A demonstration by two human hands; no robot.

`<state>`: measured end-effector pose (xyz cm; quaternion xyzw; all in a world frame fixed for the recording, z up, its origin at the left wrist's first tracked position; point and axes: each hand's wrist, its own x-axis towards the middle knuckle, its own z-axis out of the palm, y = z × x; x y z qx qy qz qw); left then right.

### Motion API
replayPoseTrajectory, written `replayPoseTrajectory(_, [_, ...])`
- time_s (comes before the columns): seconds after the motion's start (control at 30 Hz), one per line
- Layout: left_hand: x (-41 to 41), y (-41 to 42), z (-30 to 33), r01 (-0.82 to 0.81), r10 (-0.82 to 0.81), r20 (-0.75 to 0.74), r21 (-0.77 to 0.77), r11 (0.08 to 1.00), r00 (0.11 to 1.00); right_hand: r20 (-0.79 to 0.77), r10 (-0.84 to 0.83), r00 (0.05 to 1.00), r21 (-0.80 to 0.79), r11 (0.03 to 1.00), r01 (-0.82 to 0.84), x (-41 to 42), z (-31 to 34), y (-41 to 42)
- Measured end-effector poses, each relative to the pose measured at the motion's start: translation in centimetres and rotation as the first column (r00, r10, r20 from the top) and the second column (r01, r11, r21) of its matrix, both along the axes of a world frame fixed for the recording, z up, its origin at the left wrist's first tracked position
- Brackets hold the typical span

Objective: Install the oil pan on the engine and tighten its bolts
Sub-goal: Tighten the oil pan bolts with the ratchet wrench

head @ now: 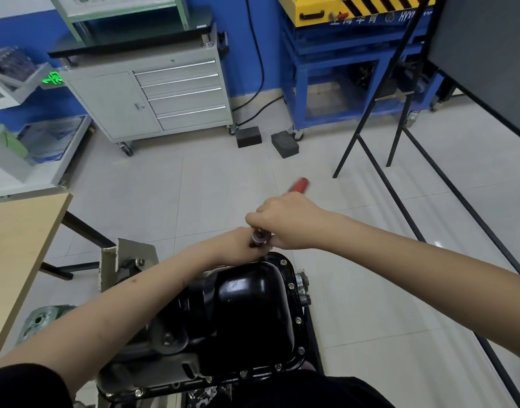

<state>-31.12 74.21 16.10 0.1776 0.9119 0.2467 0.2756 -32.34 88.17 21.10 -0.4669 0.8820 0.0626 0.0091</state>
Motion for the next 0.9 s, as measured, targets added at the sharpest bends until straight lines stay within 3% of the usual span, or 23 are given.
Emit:
replayPoseTrajectory(0.17, [0.1, 0.1, -0.3, -0.037, 0.037, -0.011, -0.033, 0.999, 0.999, -0.009, -0.056, 0.998, 0.070, 0.996, 0.057, 0.5, 0.3, -0.9])
replayPoseTrajectory(0.4, [0.1, -0.2, -0.1, -0.043, 0.049, 0.051, -0.107, 0.993, 0.998, 0.076, -0.141, 0.987, 0.019, 0.990, 0.140, 0.4, -0.4, -1.1])
replayPoseTrajectory(0.6, [0.1, -0.2, 0.0, -0.041, 0.041, 0.003, 0.013, 0.999, 0.999, 0.248, 0.019, 0.969, -0.155, 0.988, 0.020, -1.0, -1.1, 0.2])
replayPoseTrajectory(0.73, [0.1, -0.5, 0.1, -0.015, 0.016, 0.028, -0.028, 1.000, 0.999, -0.021, 0.085, 0.996, -0.115, 0.990, -0.087, -2.1, -1.9, 0.8])
replayPoseTrajectory(0.9, [0.3, -0.7, 0.2, 0.024, -0.019, 0.060, -0.078, 0.997, 0.998, 0.064, 0.049, 0.997, -0.082, 0.996, -0.044, -3.5, -2.2, 1.7])
